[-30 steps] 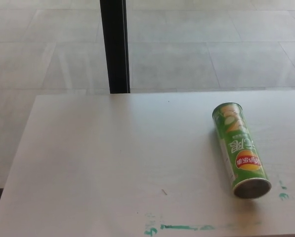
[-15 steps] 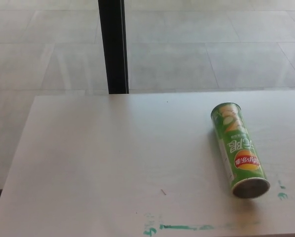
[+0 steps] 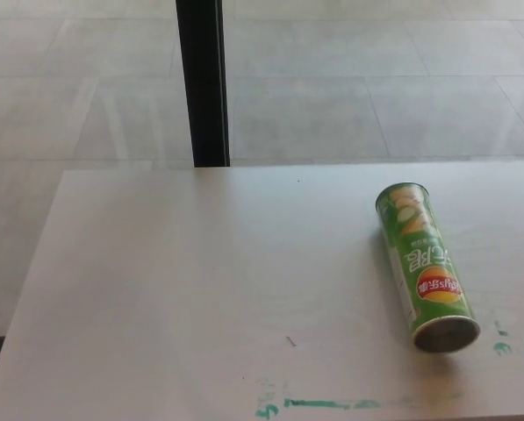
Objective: Use the right hand as a fist to push the chips tray inside its container kept in the middle of the desk
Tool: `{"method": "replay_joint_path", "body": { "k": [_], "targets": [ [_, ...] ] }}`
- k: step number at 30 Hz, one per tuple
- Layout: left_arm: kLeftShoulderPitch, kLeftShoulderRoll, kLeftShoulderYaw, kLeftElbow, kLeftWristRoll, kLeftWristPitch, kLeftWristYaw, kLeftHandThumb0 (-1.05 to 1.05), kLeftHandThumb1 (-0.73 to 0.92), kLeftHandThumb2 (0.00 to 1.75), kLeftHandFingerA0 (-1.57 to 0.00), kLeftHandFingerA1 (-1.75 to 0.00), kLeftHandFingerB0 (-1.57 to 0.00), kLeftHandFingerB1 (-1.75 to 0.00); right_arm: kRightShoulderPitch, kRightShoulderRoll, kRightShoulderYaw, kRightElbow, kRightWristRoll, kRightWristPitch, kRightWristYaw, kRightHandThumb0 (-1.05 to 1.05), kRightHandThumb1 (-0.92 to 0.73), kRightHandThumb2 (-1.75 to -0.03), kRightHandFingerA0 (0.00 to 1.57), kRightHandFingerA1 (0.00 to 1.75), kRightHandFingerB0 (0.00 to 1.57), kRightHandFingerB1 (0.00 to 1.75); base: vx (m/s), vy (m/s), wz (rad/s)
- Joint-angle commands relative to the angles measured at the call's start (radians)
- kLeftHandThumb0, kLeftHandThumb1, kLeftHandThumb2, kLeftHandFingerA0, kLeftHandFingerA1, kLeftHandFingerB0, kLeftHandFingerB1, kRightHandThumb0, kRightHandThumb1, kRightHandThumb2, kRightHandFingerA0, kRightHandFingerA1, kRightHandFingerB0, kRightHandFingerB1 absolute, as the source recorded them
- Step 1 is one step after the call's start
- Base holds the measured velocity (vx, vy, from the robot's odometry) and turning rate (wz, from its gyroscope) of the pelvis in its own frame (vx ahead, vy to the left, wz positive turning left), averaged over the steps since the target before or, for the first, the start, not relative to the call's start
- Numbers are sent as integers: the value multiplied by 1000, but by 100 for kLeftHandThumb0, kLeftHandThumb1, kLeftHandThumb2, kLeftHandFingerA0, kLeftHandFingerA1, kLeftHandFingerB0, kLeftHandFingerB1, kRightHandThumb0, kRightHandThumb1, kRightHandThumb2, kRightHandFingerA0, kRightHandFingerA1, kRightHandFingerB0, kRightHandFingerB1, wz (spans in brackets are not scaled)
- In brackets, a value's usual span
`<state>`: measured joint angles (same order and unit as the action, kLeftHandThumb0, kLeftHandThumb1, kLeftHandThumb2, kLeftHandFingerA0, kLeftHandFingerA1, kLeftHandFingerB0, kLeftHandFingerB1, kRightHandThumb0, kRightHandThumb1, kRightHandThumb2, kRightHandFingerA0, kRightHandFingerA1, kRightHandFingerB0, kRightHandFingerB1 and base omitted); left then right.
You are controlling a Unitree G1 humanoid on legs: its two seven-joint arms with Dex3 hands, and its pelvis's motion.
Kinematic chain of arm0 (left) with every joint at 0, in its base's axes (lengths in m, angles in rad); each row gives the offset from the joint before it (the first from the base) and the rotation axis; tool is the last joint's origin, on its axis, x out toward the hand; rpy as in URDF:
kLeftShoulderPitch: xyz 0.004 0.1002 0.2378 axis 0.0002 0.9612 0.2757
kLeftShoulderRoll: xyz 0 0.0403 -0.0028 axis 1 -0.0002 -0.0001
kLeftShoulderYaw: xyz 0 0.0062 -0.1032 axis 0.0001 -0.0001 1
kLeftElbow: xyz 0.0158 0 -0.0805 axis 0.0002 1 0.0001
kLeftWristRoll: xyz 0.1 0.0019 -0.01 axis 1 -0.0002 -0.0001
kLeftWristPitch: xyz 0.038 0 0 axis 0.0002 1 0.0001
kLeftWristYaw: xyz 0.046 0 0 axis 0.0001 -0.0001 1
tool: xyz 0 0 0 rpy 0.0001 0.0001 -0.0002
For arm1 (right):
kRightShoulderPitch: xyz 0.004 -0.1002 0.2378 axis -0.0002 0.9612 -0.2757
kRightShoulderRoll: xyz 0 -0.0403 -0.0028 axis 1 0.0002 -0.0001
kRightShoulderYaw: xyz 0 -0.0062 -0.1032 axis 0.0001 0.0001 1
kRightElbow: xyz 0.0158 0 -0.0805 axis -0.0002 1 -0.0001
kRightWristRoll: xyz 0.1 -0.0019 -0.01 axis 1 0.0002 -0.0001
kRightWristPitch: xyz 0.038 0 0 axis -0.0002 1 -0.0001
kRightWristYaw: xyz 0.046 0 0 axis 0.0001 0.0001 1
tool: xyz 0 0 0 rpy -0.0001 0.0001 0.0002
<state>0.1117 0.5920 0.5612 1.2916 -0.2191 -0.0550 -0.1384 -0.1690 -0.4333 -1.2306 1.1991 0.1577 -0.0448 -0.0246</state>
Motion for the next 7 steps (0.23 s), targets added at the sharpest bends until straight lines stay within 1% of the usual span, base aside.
{"method": "replay_joint_path", "body": {
  "k": [1, 2, 3, 4, 5, 6, 7],
  "targets": [
    [7, 22, -3, 11, -5, 6, 12, -74, 92, 73, -53, -60, -36, -47, -7, 0, 6, 23, 157, 47, -72, -69, -92, -76, 39, 126, 27, 58, 0, 0, 0],
    [7, 22, 1, 10, -10, 5, 7, -79, 92, 71, -51, -59, -39, -48, -7, 0, 14, 24, 160, 49, -75, -70, -92, -74, 44, 123, 28, 53, 0, 0, 0],
    [10, 21, 0, 4, -9, -8, 1, -79, 92, 73, -51, -60, -41, -49, -8, 1, 26, 26, 163, 44, -68, -70, -92, -80, 41, 128, 24, 60, 0, 0, 0],
    [8, 20, 4, 3, -14, -10, -2, -79, 91, 74, -51, -61, -38, -48, -9, 3, 30, 22, 178, 43, -56, -69, -92, -80, 34, 132, 23, 55, 0, 0, 0],
    [3, 18, 12, 4, -23, -6, -3, -79, 91, 74, -51, -61, -38, -48, -10, 6, 29, 17, 194, 45, -42, -69, -92, -80, 34, 132, 23, 55, 0, 0, 0],
    [-3, 15, 20, 10, -28, -10, 3, -79, 92, 72, -53, -63, -43, -49, -13, 10, 45, 16, 193, 40, -65, -71, -92, -76, 42, 128, 32, 68, 0, 0, 0],
    [-1, 14, 16, 5, -23, -16, 0, -81, 92, 72, -52, -62, -43, -49, -11, 10, 76, 14, 169, 42, -90, -71, -92, -76, 43, 122, 37, 70, 0, 0, 0]
  ]
}}
